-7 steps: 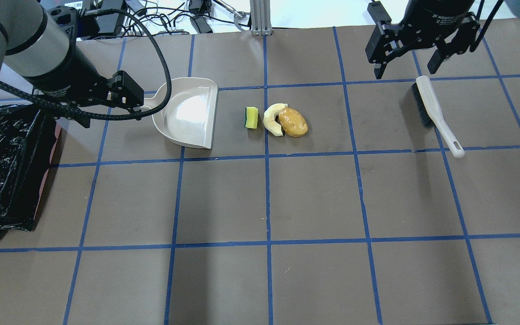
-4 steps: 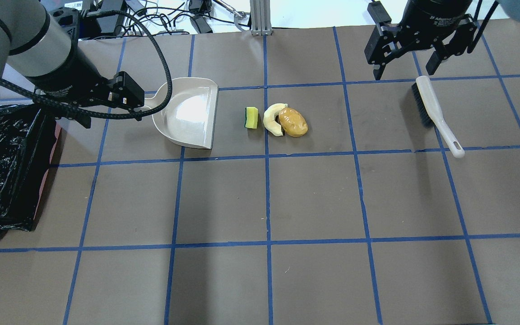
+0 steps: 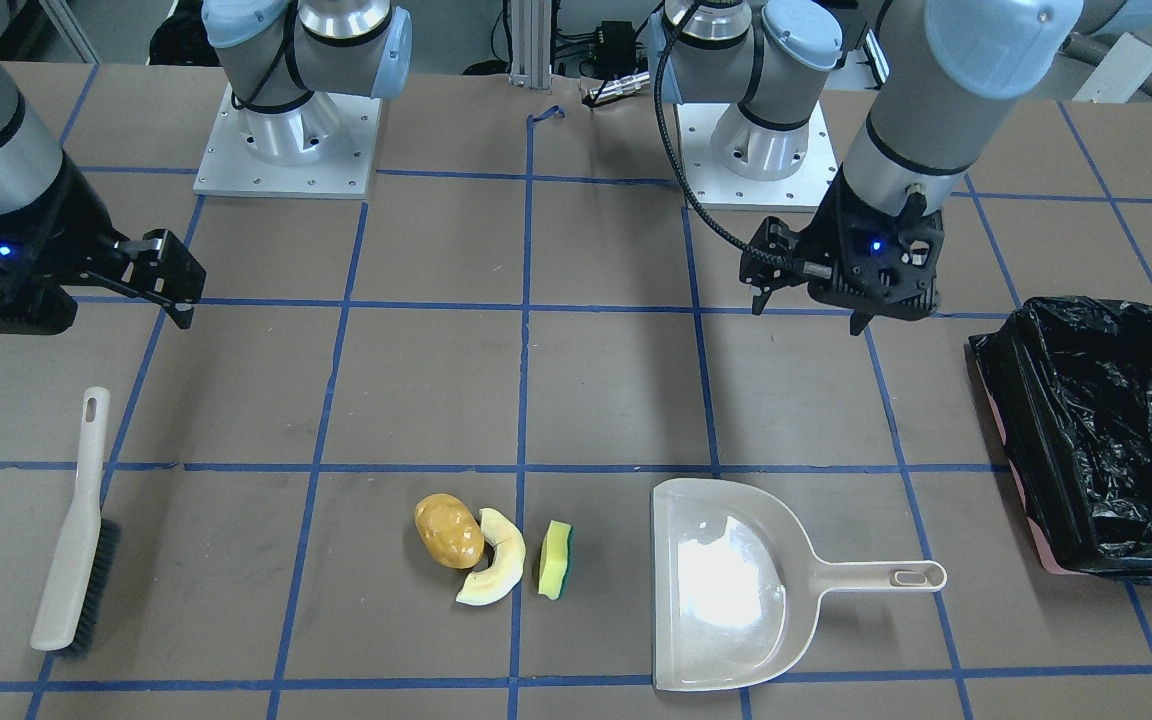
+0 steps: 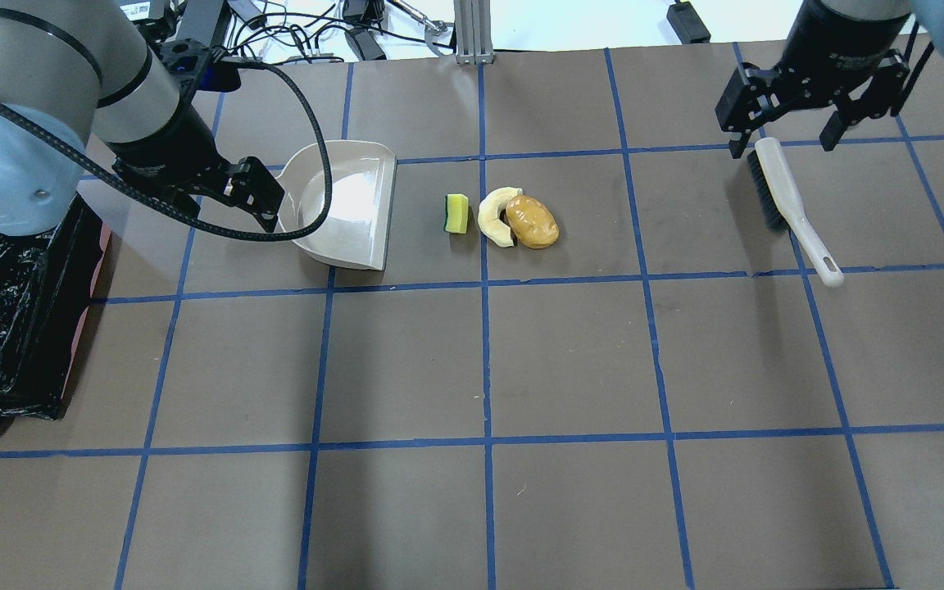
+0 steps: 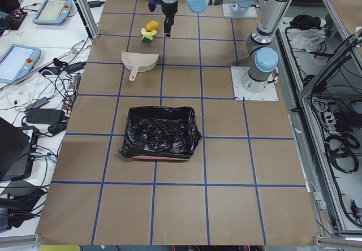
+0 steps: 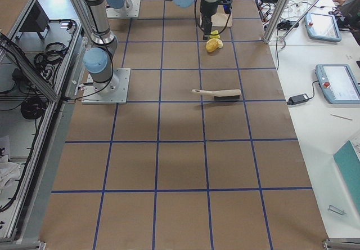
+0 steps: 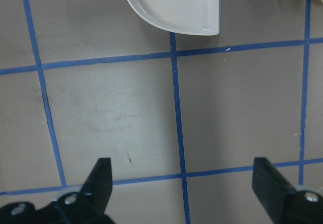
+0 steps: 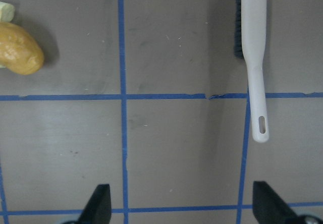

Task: Sweep and dump trash into bin
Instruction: 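Lower the left gripper to the dustpan handle while the right descends to the brush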

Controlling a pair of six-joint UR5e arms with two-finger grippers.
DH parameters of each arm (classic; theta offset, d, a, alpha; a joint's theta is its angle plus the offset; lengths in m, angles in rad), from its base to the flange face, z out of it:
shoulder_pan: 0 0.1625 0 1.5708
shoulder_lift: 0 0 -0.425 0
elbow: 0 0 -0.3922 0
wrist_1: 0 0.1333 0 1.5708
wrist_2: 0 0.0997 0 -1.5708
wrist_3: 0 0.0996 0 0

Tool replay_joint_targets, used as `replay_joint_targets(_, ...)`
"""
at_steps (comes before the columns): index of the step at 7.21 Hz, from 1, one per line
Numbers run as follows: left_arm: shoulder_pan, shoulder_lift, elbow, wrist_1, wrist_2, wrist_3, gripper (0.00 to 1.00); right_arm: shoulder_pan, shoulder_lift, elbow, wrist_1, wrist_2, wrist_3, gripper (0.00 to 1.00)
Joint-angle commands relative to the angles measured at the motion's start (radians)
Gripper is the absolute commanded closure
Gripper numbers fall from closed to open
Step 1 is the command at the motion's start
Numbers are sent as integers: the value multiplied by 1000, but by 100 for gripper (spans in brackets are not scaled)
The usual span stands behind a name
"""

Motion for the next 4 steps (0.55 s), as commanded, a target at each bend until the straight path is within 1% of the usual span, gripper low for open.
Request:
replay_joint_targets(1,1,-155,4,203,12,371,0,-113,18,154,-177,-2,-130,1)
replay_joint_targets(2,1,-221,14,304,68,663,0,-116,36,200,-264,-14,-136,1)
replay_joint_targets(3,3,-264,25,367,102,828,0,-121,109,245,-403,-126,-170,3)
replay_joint_targets(4,17,-311,59,372,96,941,0,-124,132,274,-443,-146,-225,3)
